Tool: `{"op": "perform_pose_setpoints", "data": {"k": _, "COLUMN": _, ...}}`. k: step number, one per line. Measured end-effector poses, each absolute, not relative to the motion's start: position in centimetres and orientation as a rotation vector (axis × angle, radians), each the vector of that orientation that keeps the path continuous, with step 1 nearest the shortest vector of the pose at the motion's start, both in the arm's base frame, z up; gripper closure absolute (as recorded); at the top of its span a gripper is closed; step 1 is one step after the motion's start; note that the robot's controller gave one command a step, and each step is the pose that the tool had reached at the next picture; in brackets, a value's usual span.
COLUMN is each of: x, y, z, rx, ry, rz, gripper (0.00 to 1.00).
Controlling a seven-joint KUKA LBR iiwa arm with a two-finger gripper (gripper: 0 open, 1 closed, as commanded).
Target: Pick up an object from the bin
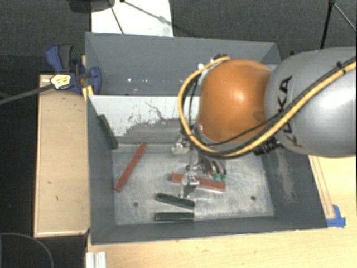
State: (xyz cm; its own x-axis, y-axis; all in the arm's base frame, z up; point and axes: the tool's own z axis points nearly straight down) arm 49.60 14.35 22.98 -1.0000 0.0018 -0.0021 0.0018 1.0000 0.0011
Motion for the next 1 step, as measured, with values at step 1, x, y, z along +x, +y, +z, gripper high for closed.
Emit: {"op": "perform_pose_setpoints", "data": {"k": 1, "x": 49.41, "y": 12.8, "z": 17.41, "rx": 0.09, "ry": 3.133, "rz": 0.004, "gripper": 0.0}}
